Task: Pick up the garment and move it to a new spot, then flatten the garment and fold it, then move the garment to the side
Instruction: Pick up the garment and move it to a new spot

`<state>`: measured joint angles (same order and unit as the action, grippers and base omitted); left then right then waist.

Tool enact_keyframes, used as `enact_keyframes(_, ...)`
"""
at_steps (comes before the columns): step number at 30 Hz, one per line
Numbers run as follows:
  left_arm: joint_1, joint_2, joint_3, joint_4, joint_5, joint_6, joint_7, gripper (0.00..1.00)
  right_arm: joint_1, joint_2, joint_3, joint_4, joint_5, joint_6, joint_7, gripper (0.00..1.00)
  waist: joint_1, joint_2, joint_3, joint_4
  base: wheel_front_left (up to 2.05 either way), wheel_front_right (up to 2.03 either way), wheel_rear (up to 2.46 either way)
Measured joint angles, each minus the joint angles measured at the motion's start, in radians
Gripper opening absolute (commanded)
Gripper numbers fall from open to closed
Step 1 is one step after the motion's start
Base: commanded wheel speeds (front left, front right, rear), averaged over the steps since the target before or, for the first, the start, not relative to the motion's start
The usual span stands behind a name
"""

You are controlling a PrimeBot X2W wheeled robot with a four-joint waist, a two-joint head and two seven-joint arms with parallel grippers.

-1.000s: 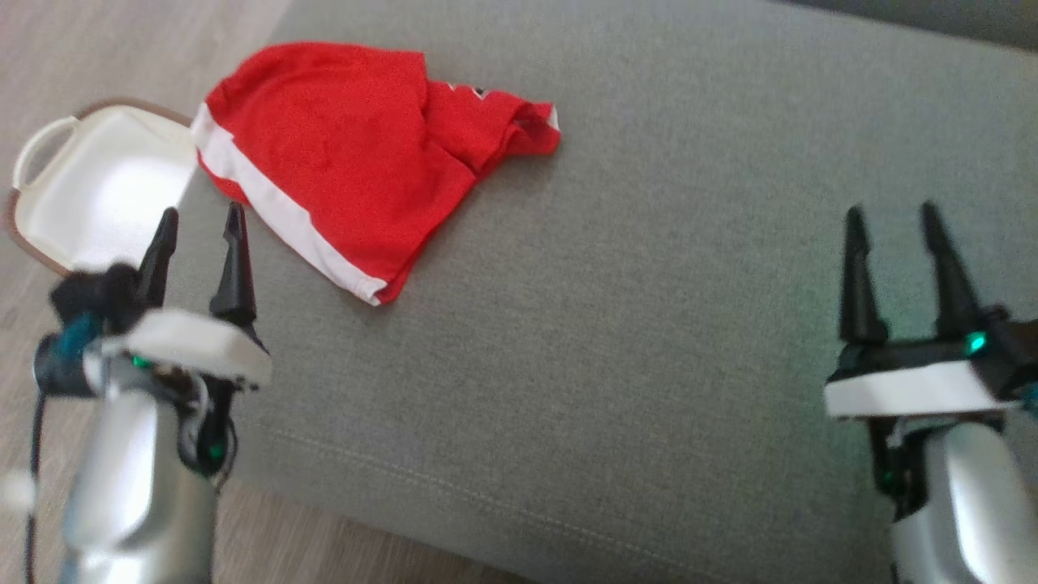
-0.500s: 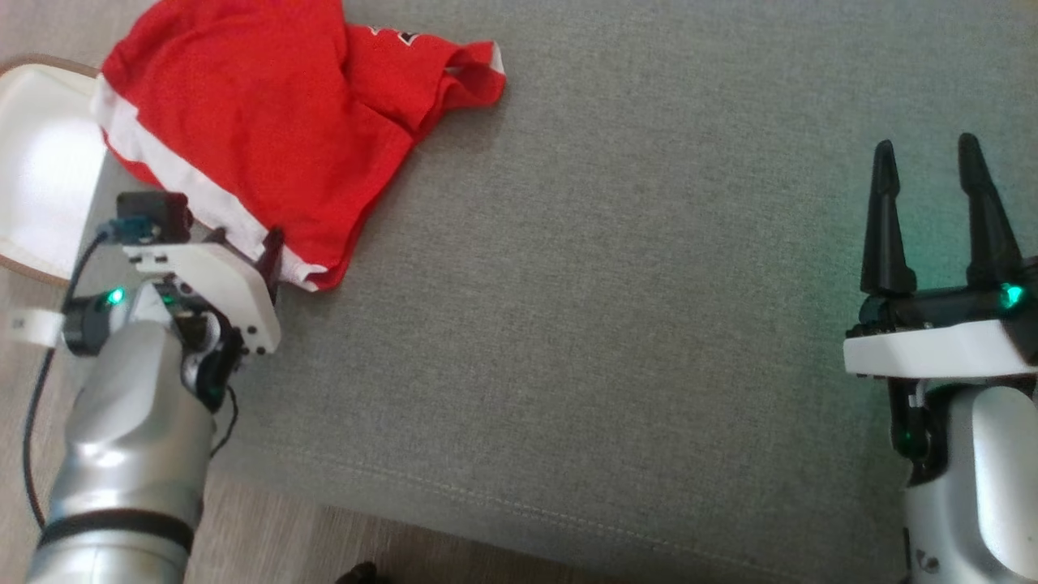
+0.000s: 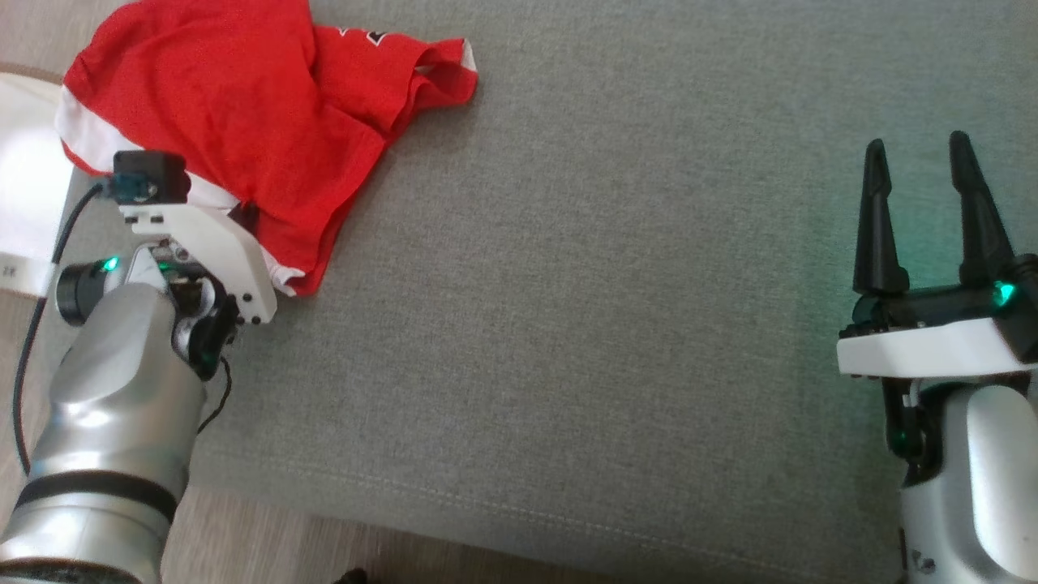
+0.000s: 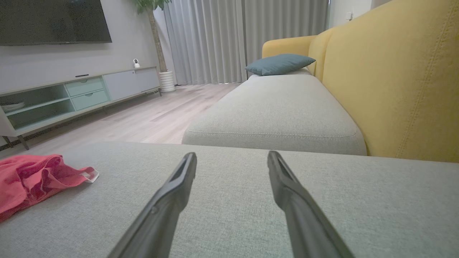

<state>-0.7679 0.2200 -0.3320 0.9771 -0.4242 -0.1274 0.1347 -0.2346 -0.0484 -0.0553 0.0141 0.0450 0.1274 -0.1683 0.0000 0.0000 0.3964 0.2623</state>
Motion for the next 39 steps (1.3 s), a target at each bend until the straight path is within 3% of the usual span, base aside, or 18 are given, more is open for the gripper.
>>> enact_keyframes(14, 0.047, 0.012, -0.028, -0.103, -0.100, 0.000, -0.200, 0.00, 0.002, 0.000, 0.025, 0.101, 0.085, 0.000, -0.057, 1.00, 0.0000, 0.0000, -0.127, -0.052, 0.00, 0.00, 0.00)
enact_keyframes(25, 0.120, -0.072, -0.028, -0.333, -0.107, 0.086, -0.251, 0.00, 0.031, 0.000, 0.084, 0.156, 0.136, 0.000, -0.082, 1.00, 0.0000, 0.0000, -0.206, -0.144, 0.00, 0.00, 0.00)
enact_keyframes(34, 0.142, -0.159, -0.111, -0.487, -0.106, 0.149, -0.249, 0.00, 0.037, 0.000, 0.109, 0.160, 0.161, 0.000, -0.083, 1.00, 0.0000, 0.0000, -0.222, -0.230, 0.00, 0.00, 0.00)
enact_keyframes(39, 0.155, -0.178, -0.194, -0.526, -0.117, 0.178, -0.246, 0.00, 0.038, 0.000, 0.107, 0.159, 0.167, 0.000, -0.083, 1.00, 0.0000, 0.0000, -0.236, -0.280, 0.00, 0.00, 0.00)
